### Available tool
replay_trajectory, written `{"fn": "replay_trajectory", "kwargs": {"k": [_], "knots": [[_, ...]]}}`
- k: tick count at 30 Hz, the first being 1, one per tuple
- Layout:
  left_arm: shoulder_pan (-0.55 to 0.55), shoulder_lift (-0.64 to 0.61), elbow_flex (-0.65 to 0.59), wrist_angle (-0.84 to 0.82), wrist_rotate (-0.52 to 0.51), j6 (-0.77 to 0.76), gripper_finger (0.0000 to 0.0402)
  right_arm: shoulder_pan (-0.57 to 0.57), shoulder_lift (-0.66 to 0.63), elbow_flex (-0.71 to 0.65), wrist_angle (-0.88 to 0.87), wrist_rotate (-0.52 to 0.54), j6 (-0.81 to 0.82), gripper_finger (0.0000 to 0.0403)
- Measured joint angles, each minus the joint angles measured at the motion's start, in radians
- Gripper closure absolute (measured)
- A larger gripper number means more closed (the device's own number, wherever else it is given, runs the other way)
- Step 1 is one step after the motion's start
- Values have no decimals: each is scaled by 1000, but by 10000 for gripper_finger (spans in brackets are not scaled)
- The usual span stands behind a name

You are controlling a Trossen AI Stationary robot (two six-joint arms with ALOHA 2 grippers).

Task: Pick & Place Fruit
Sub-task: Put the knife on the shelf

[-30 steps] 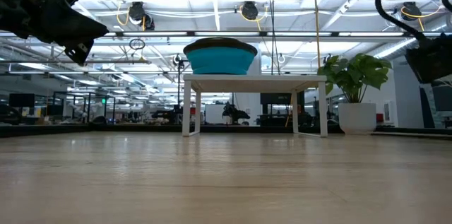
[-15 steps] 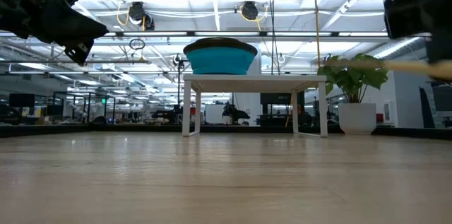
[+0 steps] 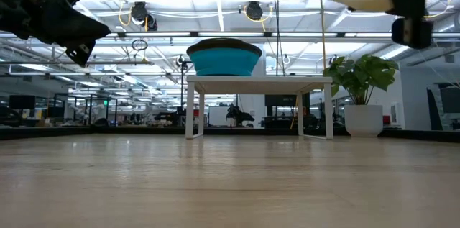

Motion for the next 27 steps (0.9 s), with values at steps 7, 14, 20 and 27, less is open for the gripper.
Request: {"fn": "replay_trajectory", "kwargs": {"k": [7,14,20,27], "knots": [[0,0,0,0,0,0,380,-103,-16,13,23,47,-85,353],[0,0,0,0,0,0,380,-231,-20,103,-45,10,-151,353],[0,0,0,0,0,0,380,-360,-19,262,-342,-103,-129,353],[0,0,0,1,0,0,380,-529,6,471,-641,-213,-154,353]]}}
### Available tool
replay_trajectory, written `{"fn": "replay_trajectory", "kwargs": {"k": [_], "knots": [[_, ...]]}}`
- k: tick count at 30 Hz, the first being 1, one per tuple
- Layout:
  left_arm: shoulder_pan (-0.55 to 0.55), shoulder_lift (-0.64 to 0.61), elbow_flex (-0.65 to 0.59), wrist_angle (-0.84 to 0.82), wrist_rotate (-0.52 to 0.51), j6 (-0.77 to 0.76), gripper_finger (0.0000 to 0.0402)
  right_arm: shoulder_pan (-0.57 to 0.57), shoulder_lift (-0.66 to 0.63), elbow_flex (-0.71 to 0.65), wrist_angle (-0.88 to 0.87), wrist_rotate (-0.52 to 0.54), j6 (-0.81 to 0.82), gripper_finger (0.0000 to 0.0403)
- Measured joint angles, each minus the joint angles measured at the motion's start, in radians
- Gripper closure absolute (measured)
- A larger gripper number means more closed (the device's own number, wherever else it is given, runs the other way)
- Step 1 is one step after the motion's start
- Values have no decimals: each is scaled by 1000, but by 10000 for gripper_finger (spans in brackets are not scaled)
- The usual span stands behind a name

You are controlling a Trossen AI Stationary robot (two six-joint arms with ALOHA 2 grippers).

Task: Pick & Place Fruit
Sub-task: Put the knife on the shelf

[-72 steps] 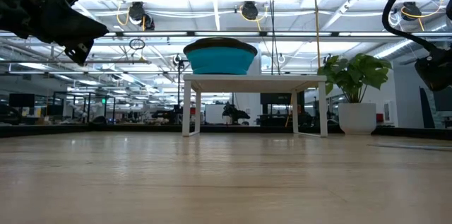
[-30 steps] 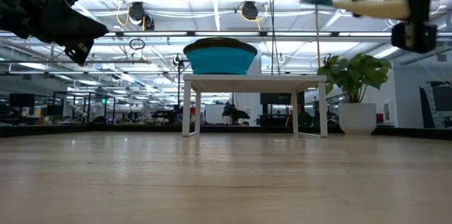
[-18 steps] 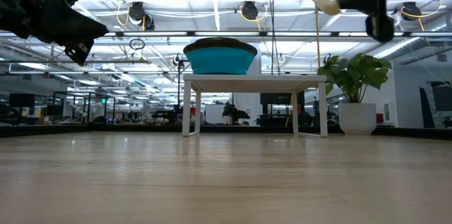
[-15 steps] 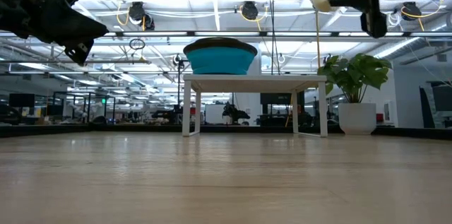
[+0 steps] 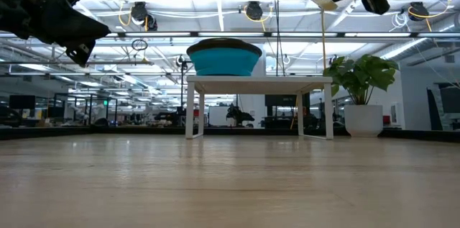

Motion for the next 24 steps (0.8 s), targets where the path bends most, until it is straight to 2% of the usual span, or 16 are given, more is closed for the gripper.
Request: {"fn": "replay_trajectory", "kwargs": {"k": [4,11,18,24], "knots": [[0,0,0,0,0,0,380,-108,49,102,-131,-75,-43,353],[0,0,0,0,0,0,380,-315,157,209,-170,-246,-146,353],[0,0,0,0,-1,0,380,-465,256,239,-170,-350,-161,353],[0,0,0,0,-2,23,380,-545,327,239,-165,-406,-160,353]]}}
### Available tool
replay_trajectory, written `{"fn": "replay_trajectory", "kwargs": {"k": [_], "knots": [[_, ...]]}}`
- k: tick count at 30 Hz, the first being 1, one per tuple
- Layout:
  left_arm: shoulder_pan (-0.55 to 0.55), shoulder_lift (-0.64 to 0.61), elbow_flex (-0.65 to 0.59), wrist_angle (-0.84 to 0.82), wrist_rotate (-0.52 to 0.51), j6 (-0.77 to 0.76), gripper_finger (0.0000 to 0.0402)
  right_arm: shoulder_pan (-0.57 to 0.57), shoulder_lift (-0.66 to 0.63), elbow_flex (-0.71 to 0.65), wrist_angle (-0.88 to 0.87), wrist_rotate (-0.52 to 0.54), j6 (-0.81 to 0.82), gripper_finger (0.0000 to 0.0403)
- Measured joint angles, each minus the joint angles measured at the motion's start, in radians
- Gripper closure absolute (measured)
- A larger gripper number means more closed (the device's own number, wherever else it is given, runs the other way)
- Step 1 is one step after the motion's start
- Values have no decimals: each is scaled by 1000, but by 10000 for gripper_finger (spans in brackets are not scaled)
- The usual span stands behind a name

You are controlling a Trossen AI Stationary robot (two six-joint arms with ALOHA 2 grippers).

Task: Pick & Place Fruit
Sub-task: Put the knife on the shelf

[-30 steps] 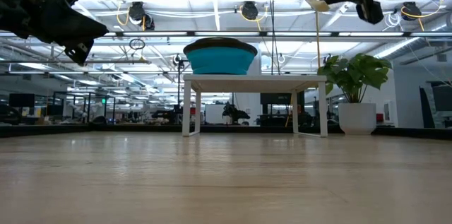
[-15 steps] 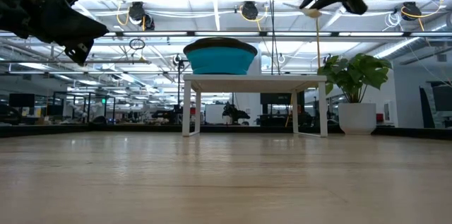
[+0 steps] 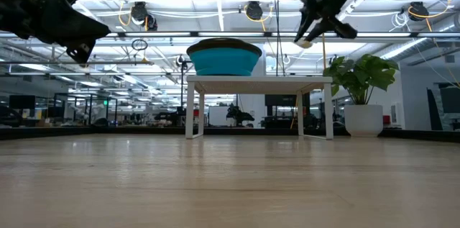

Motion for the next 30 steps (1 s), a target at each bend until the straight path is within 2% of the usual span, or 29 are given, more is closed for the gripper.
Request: {"fn": "replay_trajectory", "kwargs": {"k": [11,22,30], "knots": [[0,0,0,0,-2,28,380,-110,119,3,25,-124,-41,353],[0,0,0,0,-2,28,380,-153,233,69,14,-176,-79,353],[0,0,0,0,-2,28,380,-178,255,71,-24,-178,-81,353]]}}
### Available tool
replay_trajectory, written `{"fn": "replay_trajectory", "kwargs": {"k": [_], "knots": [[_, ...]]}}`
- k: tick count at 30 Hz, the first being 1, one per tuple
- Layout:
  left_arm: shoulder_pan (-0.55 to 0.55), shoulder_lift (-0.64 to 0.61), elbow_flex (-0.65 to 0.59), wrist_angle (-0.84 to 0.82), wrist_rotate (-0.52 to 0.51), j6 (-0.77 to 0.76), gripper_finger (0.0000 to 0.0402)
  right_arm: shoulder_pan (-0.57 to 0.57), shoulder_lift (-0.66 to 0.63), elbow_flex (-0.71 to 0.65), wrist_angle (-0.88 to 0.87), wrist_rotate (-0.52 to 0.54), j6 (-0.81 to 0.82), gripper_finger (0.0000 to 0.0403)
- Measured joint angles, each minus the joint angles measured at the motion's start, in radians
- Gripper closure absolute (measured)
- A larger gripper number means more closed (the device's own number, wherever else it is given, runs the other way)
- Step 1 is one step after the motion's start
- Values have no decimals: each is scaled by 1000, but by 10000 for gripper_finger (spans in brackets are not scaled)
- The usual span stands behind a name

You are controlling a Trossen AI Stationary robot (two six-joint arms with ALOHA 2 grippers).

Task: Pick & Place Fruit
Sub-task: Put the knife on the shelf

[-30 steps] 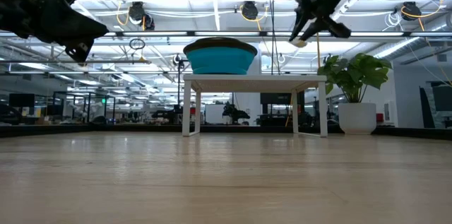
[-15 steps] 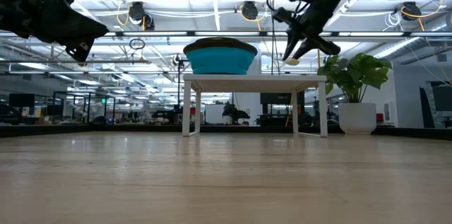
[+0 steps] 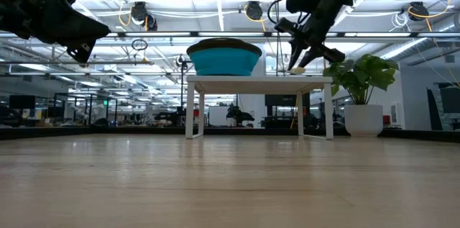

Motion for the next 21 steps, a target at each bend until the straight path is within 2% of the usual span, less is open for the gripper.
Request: {"fn": "replay_trajectory", "kwargs": {"k": [21], "knots": [[0,0,0,0,0,-10,380,-18,19,0,-2,3,-22,344]]}}
